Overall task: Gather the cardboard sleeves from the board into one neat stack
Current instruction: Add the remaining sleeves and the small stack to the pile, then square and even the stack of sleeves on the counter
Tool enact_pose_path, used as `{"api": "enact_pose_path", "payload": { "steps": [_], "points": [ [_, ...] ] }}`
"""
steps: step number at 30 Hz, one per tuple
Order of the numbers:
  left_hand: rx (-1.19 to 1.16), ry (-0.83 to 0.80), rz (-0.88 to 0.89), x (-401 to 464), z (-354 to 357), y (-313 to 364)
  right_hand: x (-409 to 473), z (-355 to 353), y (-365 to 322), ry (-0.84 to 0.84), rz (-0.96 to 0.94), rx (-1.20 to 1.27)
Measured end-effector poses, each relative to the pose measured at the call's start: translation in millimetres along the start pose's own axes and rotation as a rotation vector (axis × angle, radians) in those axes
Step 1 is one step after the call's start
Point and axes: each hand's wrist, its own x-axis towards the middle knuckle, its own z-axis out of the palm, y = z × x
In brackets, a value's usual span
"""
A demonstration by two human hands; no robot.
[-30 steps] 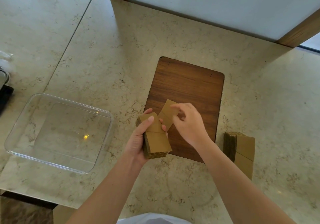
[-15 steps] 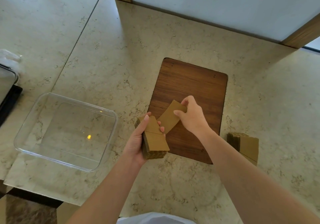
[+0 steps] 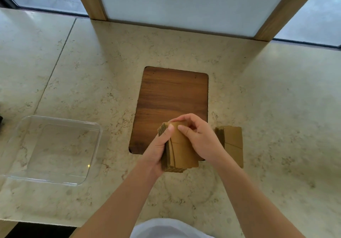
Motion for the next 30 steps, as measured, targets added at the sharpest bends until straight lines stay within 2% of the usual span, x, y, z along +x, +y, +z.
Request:
{"api": "enact_pose_path", "payload": {
  "steps": [5, 8, 10, 12, 19, 24, 30],
  "points": [
    [0.006, 0.088, -0.086, -2.8, 32.8, -22.3, -27.2, 1.4, 14.8, 0.165, 0.016, 0.054],
    [0.053, 0.142, -0.102, -1.2, 51.4, -36.3, -44.6, -4.8, 24.4, 0.243, 0.167, 0.216],
    [0.079, 0.146, -0.085, 2.1, 58.3, -43.8, -54.9, -11.8, 30.7, 0.243, 0.28, 0.381],
    [0.111, 0.165, -0.074, 6.1, 69.3, -52.6, -67.4, -22.8, 39.7, 0.228, 0.332, 0.421],
    [0.38, 0.261, 0.005, 24.0, 111.5, -77.5, -85.1, -57.7, 60.1, 0.38, 0.338, 0.513],
    [0.697, 0.395, 0.101, 34.2, 136.8, -97.0, -86.5, -68.4, 65.8, 0.487, 0.269, 0.387],
    [0.735, 0.38, 0.066, 47.6, 151.0, -103.3, -73.7, -75.6, 73.1, 0.489, 0.275, 0.3]
  ]
}}
